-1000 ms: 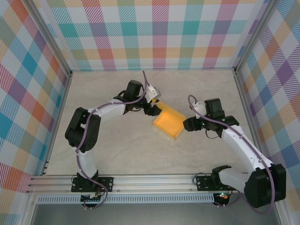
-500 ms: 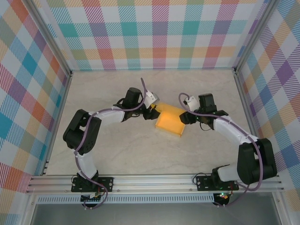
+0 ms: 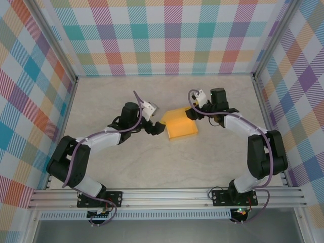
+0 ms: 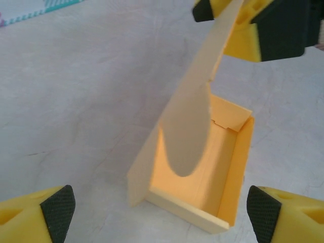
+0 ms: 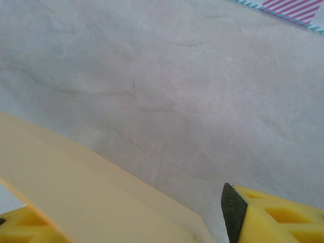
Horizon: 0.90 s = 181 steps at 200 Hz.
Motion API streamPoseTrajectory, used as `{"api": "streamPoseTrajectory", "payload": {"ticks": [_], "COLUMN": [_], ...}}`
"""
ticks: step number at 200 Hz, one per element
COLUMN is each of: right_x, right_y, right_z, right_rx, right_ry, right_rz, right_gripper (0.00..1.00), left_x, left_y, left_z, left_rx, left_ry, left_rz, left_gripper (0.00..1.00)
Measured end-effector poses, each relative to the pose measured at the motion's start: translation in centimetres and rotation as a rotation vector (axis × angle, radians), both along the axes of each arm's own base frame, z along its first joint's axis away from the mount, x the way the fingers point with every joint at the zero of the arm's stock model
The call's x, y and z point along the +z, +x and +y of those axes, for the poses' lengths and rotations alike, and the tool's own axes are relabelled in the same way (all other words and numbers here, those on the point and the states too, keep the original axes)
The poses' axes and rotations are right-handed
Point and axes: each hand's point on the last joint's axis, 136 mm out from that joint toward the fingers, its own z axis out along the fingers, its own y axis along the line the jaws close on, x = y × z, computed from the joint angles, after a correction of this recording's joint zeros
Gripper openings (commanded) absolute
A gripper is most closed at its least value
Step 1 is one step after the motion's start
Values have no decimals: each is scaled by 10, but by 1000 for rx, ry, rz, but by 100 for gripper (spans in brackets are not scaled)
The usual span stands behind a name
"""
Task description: Fold the paper box
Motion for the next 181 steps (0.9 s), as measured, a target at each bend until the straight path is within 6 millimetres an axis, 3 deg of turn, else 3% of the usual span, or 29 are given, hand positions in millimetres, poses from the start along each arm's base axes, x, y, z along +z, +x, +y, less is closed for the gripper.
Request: {"api": "streamPoseTrajectory", "payload": {"ticks": [32, 63, 90, 116, 181], "right_x": [-4, -6, -7, -15, -25], "right_y": [-5, -10, -17, -11, -15], "right_z": [-22, -40, -34, -27, -22], "right_rx": [-39, -82, -50, -23, -1], "right_ry": [77, 159, 191, 213, 236], "right_rz": [121, 218, 268, 320, 407], "right_gripper": [68, 67, 63, 57, 53], "left_x": [3, -1, -11, -20, -23], "left_y": [8, 20, 27, 30, 39], "left_z": [6, -2, -10, -12, -9], "left_rx": [52, 56, 45, 48, 115], "left_ry": [-19, -39, -48, -45, 21], "left_rz": [18, 60, 104, 142, 169], "left_gripper": [91, 91, 90, 86, 68]}}
